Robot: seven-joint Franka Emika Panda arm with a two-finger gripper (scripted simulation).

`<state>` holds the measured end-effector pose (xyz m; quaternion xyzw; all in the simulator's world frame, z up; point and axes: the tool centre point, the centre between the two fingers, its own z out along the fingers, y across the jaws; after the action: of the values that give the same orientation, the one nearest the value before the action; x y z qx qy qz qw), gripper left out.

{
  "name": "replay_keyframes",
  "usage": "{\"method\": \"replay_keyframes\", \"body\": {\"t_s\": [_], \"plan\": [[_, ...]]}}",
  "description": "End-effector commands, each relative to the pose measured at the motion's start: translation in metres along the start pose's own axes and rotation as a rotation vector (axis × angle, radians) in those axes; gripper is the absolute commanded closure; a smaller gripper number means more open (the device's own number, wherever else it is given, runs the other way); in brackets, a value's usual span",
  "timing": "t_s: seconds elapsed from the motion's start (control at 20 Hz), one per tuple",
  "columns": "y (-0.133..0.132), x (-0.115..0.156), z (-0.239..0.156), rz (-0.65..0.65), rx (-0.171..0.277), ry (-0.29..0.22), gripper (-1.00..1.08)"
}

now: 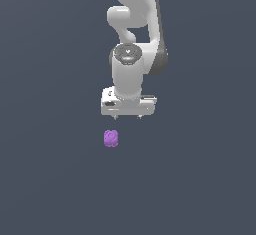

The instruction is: Pick up the object and move it to a goal position.

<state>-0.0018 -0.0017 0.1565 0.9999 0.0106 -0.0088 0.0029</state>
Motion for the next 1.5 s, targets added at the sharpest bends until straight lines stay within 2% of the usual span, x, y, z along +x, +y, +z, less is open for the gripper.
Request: {"method": "replay_keyframes", "body": {"t_s": [0.0,0.45,0.8,1.1,1.45], "plan": [[0.000,0.000,0.000,0.000,0.000,0.000,-0.92],[-0.024,0.008,-0.019,-0.053,-0.003,0.035,-0.92],[-0.023,0.008,-0.018,-0.053,-0.003,0.035,-0.92],[-0.006,0.016,-0.004,-0.041,0.000,0.032,-0.92],[0.037,0.030,0.032,-0.014,0.005,0.024,-0.92]]}}
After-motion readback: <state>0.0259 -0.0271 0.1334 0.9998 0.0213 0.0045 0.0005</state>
